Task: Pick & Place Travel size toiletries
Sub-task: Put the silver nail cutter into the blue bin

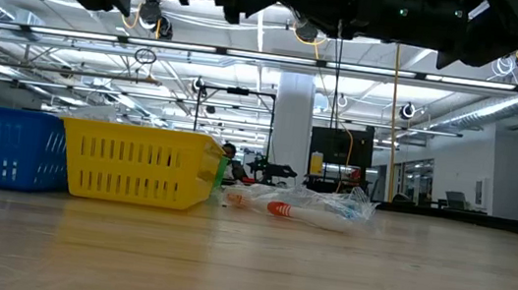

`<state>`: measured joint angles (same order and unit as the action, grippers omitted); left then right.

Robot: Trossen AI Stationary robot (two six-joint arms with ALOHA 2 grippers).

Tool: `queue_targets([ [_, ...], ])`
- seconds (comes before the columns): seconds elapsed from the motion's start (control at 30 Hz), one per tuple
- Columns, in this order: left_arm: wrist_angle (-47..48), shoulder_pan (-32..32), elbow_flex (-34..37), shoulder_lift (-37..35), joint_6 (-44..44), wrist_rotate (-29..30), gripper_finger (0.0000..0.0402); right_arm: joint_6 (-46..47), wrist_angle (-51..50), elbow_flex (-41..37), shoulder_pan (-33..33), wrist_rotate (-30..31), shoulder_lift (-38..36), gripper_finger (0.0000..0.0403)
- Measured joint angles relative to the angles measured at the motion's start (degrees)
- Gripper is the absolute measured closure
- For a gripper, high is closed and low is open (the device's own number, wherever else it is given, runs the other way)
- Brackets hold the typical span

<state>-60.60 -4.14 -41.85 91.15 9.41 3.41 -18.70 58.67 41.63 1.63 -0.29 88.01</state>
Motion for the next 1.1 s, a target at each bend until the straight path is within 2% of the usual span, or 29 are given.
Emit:
queue_targets([
  [0.5,0.9,0.0,0.0,-2.0,2.3,-0.5,0.0094,-0.2,0.4,0.0,0.0,0.0,0.0,0.0363],
  [0.67,0.5,0.0,0.0,-2.0,2.2,-0.6,0.0094,1.9,3.8,0.0,0.0,-4.4,0.0,0.0362],
  [0.97,0.4,0.0,0.1,-2.0,2.2,-0.6,0.0094,2.3,4.2,0.0,0.4,-4.3,0.0,0.0362],
  [1.1,0.4,-0.6,0.1,-2.0,3.7,-0.5,0.0115,2.1,4.2,0.0,0.4,-4.3,0.0,0.0362],
])
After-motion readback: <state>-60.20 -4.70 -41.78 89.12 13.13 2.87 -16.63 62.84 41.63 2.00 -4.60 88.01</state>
